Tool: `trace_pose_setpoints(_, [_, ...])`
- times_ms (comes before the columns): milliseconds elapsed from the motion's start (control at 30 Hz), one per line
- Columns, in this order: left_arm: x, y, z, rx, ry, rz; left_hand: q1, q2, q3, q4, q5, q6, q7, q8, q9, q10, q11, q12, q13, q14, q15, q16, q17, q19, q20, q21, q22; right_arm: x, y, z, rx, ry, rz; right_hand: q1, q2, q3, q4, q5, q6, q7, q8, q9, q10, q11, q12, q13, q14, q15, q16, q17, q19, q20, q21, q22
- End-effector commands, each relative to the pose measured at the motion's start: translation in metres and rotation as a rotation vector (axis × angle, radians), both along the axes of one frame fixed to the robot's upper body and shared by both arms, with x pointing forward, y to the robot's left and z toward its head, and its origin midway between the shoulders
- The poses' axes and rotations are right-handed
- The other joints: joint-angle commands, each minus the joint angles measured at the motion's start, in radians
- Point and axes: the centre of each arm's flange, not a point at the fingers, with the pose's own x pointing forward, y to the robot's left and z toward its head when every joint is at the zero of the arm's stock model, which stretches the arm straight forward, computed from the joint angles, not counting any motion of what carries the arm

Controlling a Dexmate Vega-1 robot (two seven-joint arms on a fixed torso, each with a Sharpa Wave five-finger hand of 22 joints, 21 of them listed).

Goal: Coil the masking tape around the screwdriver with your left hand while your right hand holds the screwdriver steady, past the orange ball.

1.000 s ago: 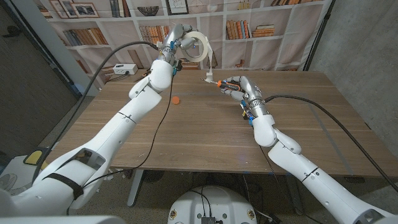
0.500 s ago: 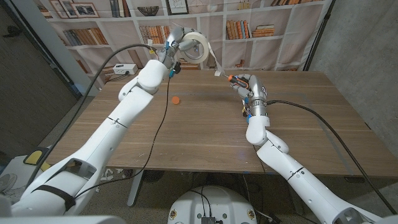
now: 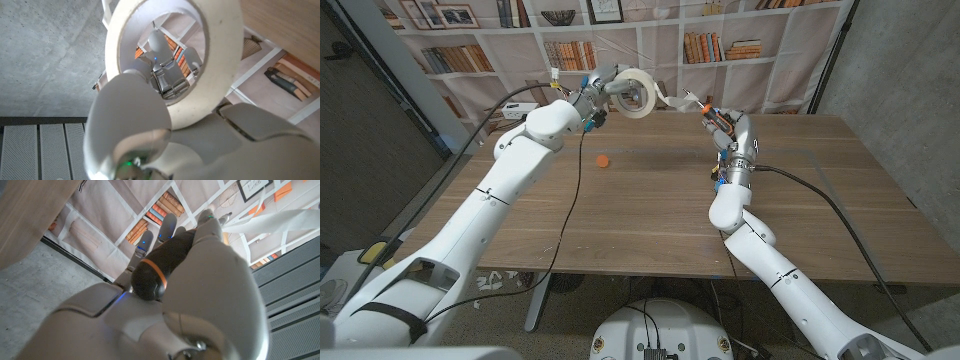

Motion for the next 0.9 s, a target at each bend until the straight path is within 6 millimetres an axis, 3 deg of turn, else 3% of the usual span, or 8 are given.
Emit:
trace_pose_setpoints(33, [0.007,0.000,-0.016,0.059,0.155,-0.083,0.018,0.001,-0.002,-0.001,0.007,0.004,0.009,-0.002,0.004,0.032,-0.021,0.000,0.049,0.008,0.000,0.002,0.006,0.010,-0.011,-0.003,0.003,-0.019,-0.005,0.007,0.163,-0.182,0.009,0.157,0.168,-0.004,0.004,0.007,0.083,-0.070,0.003,0.003,0.027,-0.017,0.003,0.005,0.097,-0.115,-0.001,0.002,0.004,-0.149,0.008,0.002])
trace_pose_setpoints(367, [0.012,-0.004,-0.026,0.060,0.198,-0.066,0.020,0.002,-0.004,-0.002,0.007,0.007,0.012,-0.004,0.005,0.034,-0.018,-0.002,0.051,0.008,0.000,0.001,0.014,0.011,-0.011,-0.003,0.003,-0.024,-0.007,0.012,0.195,-0.246,0.135,0.158,0.169,-0.007,0.006,0.007,0.081,-0.072,0.001,0.003,0.027,-0.019,0.001,0.006,0.100,-0.115,-0.004,0.003,0.002,-0.150,0.011,0.001])
trace_pose_setpoints(667, [0.014,-0.008,-0.026,0.071,0.193,-0.045,0.022,0.004,-0.005,-0.002,0.008,0.007,0.012,-0.006,0.006,0.035,-0.018,-0.005,0.053,0.007,0.000,-0.002,0.019,0.012,-0.011,-0.004,0.003,-0.023,-0.026,0.014,0.160,-0.242,0.381,0.159,0.168,-0.011,0.008,0.007,0.079,-0.079,0.000,0.003,0.023,-0.024,-0.003,0.009,0.100,-0.115,-0.010,0.003,-0.001,-0.150,0.015,0.000])
trace_pose_setpoints(900, [0.020,-0.008,-0.024,0.070,0.196,-0.028,0.023,0.005,-0.006,-0.002,0.008,0.006,0.013,-0.008,0.006,0.036,-0.018,-0.007,0.055,0.006,0.000,-0.004,0.021,0.012,-0.011,-0.004,0.003,-0.027,-0.034,0.015,0.070,-0.204,0.446,0.160,0.167,-0.013,0.009,0.008,0.078,-0.078,-0.001,0.003,0.023,-0.023,-0.004,0.011,0.099,-0.115,-0.013,0.002,-0.003,-0.150,0.017,0.000])
